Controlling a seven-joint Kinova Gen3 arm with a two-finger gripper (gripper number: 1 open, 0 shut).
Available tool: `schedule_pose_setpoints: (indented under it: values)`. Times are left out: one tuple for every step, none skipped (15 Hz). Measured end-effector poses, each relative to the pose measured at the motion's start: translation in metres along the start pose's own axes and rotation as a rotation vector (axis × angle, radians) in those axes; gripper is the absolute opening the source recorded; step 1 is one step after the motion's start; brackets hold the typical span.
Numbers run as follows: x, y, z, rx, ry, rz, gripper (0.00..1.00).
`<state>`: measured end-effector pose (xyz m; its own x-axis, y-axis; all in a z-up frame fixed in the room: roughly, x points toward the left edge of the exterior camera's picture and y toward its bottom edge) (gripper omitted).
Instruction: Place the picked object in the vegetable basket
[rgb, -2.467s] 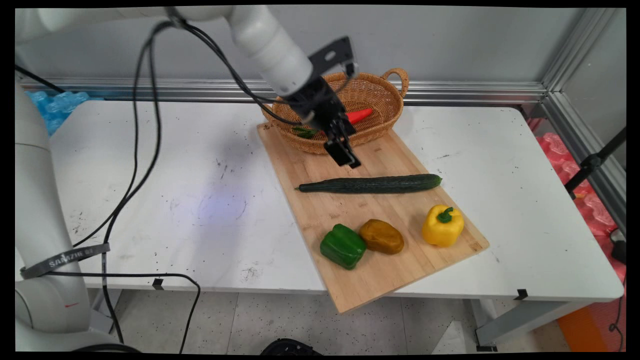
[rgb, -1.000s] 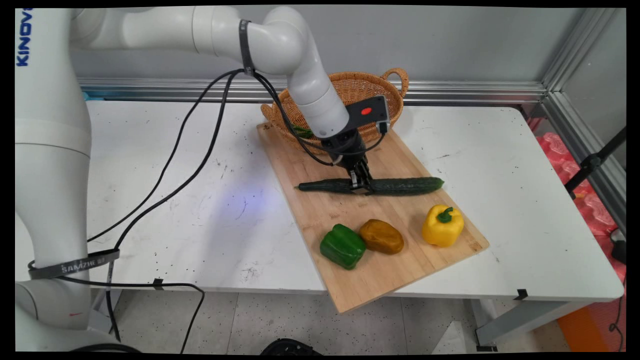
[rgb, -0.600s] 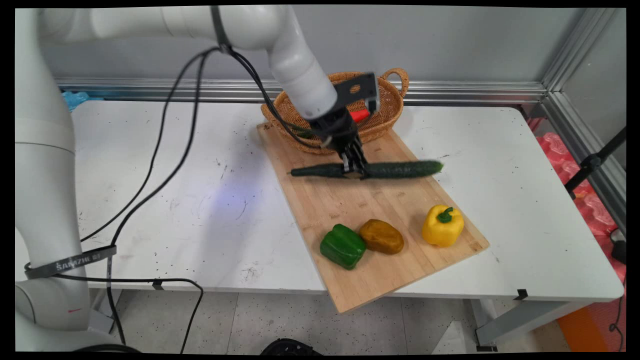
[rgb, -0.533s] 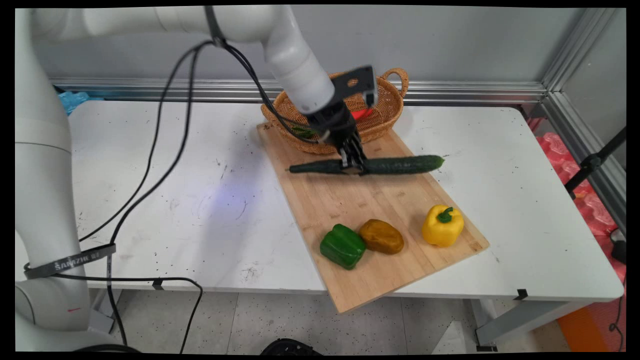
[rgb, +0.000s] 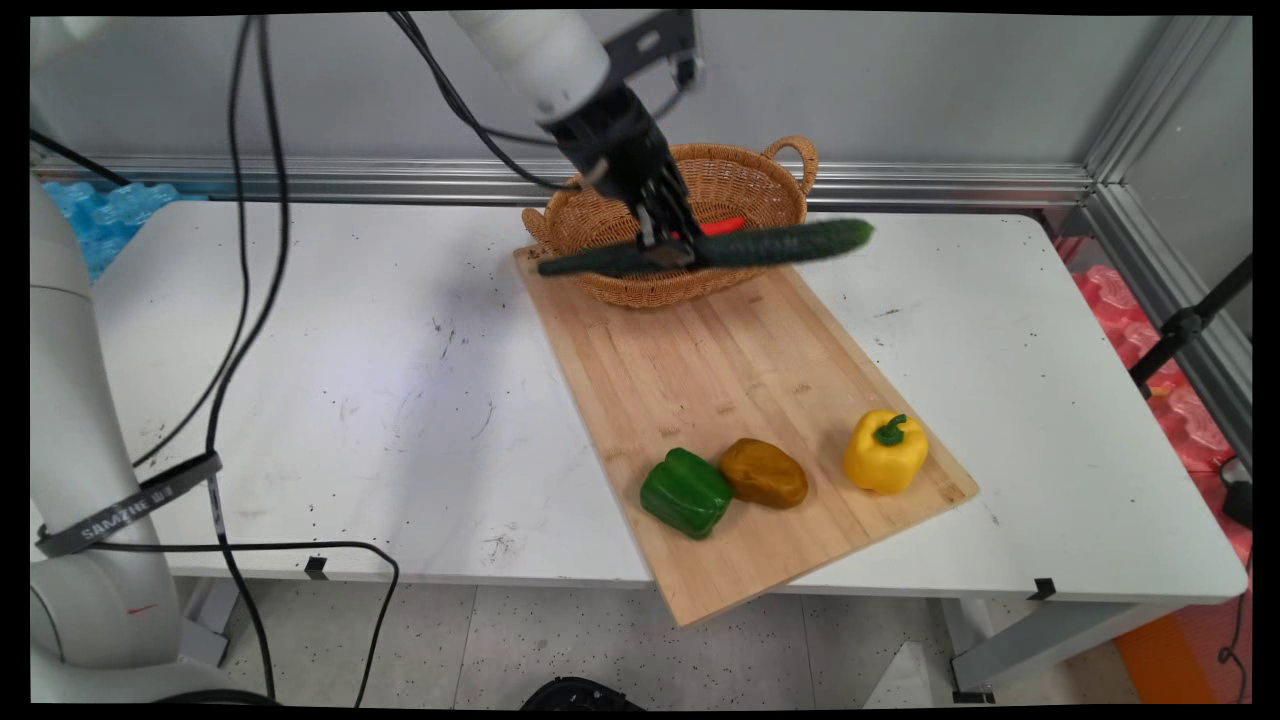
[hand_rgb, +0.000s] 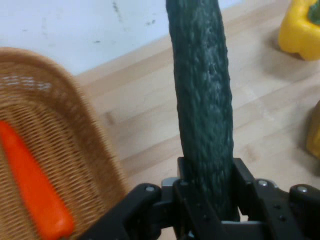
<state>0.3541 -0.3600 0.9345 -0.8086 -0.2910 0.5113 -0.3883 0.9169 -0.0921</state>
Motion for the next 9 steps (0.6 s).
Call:
schedule_pose_setpoints:
  values:
    - [0.000, -0.004, -0.009, 0.009, -0.002, 0.002, 0.00]
    - [-0.001, -0.008, -0.015, 0.016, -0.005, 0.004, 0.00]
    - [-0.002, -0.015, -0.026, 0.031, -0.011, 0.008, 0.00]
    - [-0.004, -0.022, -0.035, 0.045, -0.017, 0.011, 0.00]
    - [-0.005, -0.027, -0.040, 0.054, -0.022, 0.015, 0.00]
    - [-0.007, -0.036, -0.047, 0.068, -0.030, 0.019, 0.00]
    - [-0.008, -0.041, -0.052, 0.078, -0.036, 0.023, 0.00]
    - [-0.010, -0.050, -0.058, 0.092, -0.044, 0.028, 0.00]
    - [-0.012, -0.061, -0.063, 0.109, -0.054, 0.032, 0.00]
